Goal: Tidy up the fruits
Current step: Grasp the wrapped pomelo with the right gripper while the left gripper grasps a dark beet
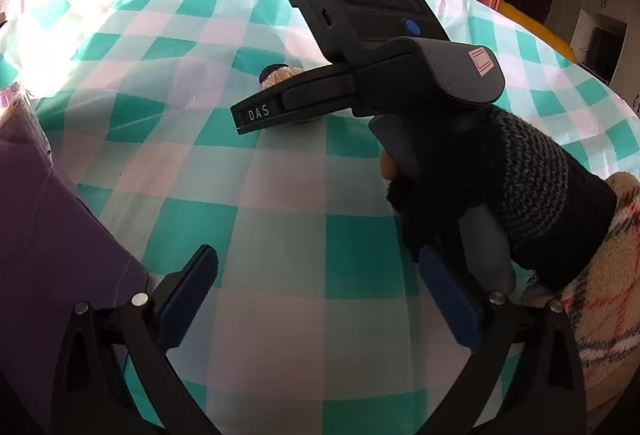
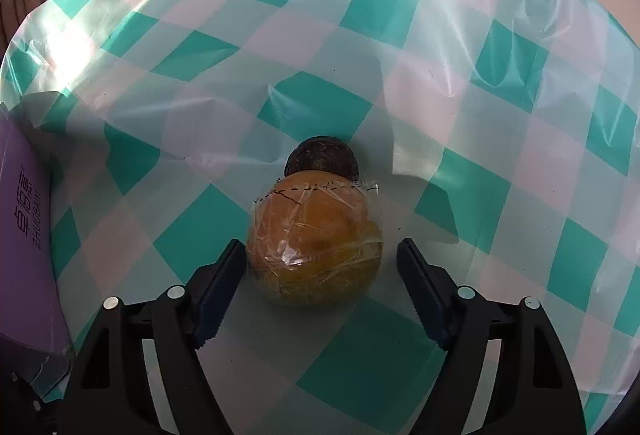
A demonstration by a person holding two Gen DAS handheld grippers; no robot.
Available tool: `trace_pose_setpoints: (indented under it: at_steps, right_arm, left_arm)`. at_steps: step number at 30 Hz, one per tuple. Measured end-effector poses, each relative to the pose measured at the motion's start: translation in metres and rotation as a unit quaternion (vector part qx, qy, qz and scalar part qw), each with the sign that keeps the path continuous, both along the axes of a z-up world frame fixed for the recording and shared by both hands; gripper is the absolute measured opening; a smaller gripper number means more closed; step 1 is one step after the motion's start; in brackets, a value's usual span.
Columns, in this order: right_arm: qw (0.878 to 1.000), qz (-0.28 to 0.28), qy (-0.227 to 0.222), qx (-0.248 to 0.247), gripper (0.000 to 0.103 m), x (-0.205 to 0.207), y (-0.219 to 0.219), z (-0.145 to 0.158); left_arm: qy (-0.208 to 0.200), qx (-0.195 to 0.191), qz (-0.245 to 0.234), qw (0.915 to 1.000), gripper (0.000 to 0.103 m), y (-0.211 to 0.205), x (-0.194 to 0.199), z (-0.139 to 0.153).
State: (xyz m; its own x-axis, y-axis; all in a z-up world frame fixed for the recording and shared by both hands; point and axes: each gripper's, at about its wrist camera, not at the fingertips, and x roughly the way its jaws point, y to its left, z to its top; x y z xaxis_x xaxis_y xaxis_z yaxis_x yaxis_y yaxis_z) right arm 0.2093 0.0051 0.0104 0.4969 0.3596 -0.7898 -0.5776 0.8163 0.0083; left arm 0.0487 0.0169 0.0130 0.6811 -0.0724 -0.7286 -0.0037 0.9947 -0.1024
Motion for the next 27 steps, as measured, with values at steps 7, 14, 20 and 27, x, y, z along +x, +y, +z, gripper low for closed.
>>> trace_pose_setpoints:
  at_steps: [7, 14, 20, 27]
  right_arm:
    - [0.985, -0.143, -0.046, 0.081, 0.059, 0.002, -0.074, 0.019]
    - [0.953, -0.271, -0.062, 0.122, 0.060, 0.013, -0.145, 0.021]
    - [0.944, -0.291, -0.050, 0.150, 0.060, 0.014, -0.162, 0.019]
    - [0.940, -0.300, -0.092, 0.131, 0.060, 0.003, -0.156, 0.027]
  left_arm:
    - [-0.021, 0.017, 0.013, 0.9996, 0.101, -0.003, 0.024, 0.007]
    - [-0.032, -0.010, 0.106, 0.9938, 0.099, 0.010, 0.105, 0.012]
    - [-0.017, -0.049, 0.118, 0.9917, 0.085, 0.020, 0.163, 0.006]
    - [-0.004, -0.047, 0.135, 0.9897, 0.083, 0.022, 0.195, 0.002]
